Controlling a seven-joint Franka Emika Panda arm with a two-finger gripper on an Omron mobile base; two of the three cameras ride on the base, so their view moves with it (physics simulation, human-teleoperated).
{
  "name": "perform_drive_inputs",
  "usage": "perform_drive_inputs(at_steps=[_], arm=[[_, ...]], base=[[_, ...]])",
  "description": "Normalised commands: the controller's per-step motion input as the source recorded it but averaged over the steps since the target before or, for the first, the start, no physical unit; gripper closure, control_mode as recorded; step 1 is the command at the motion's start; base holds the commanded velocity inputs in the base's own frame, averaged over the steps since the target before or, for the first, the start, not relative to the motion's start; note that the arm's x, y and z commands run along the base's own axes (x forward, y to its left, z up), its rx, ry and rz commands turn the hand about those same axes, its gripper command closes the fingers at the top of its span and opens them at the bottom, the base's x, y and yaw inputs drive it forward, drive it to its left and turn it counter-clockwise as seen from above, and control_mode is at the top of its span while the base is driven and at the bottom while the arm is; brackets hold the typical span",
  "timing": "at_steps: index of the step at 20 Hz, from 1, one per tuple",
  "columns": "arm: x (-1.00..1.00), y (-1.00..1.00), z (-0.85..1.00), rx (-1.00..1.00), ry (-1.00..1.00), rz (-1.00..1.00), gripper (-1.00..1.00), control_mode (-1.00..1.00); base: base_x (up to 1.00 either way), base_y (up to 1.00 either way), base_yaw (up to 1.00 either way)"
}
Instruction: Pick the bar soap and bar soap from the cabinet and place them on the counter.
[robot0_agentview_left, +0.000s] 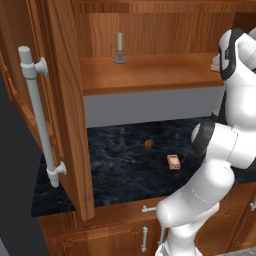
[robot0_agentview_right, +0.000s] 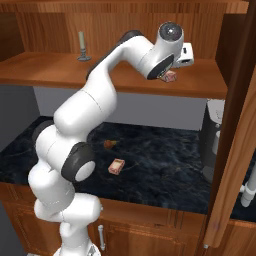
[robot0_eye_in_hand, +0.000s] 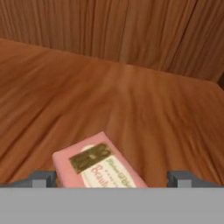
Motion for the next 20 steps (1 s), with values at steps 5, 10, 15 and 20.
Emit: perform_drive_inputs(at_steps=[5,10,15,20], arm=[[0.07,-0.13,-0.10,0.00,0.06,0.03,-1.00,-1.00],[0.12,-0.05,-0.04,0.00,0.05,0.02,-1.00,-1.00],[0.16,-0.05,-0.07,0.00,0.06,0.02,-1.00,-1.00],[0.10,-0.07,-0.09,0.00,0.05,0.02,-1.00,-1.00]], base=[[0.00,0.00,0.00],[0.00,0.00,0.00],[0.00,0.00,0.00],[0.00,0.00,0.00]])
